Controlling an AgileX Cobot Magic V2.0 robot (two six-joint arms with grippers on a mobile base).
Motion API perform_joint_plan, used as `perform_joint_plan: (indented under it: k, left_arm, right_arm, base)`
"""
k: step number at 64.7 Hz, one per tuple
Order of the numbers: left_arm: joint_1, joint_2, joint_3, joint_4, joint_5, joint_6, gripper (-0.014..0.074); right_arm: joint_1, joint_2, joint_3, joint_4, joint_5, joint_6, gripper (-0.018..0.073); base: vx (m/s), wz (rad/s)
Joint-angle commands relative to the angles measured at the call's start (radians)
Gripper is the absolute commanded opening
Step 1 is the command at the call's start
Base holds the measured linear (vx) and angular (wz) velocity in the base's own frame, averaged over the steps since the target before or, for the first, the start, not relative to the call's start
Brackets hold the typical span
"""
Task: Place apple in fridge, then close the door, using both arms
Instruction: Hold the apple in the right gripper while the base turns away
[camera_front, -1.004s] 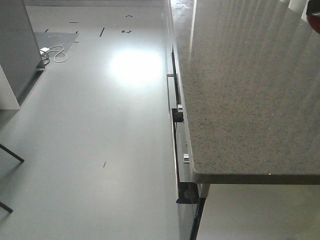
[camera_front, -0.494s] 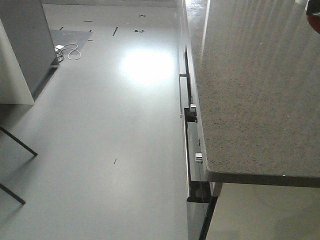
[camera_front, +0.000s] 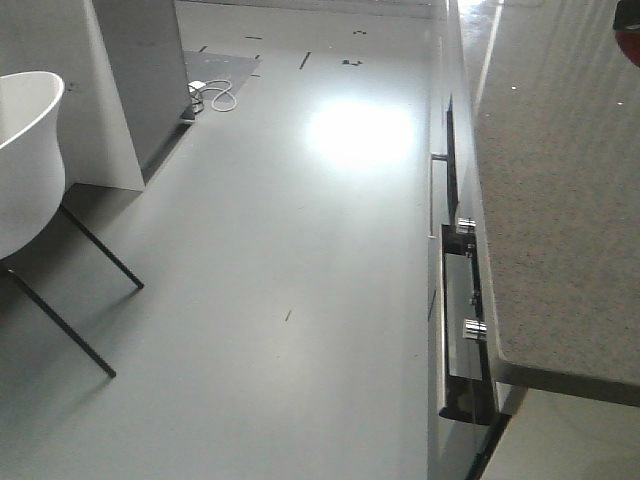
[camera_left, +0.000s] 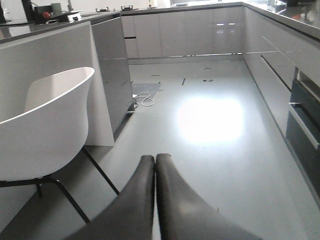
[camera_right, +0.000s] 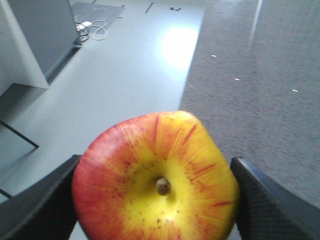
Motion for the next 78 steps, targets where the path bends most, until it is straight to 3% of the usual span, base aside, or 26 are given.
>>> perform_joint_plan:
  k: [1,78]
  left_arm:
    - [-0.003,-0.015,-0.017,0.0,-0.076,-0.011,-0.0006]
    - [-0.003,-0.015,-0.017,0.0,-0.076,-0.011,-0.0006]
  right_arm:
    - [-0.001,-0.025,-0.03,0.002,-0.082,-0.004,0.0183]
    - [-0.001,-0.025,-0.03,0.002,-0.083,-0.004,0.0185]
  base:
    - [0.01,0.37]
    - [-0.02,0.4]
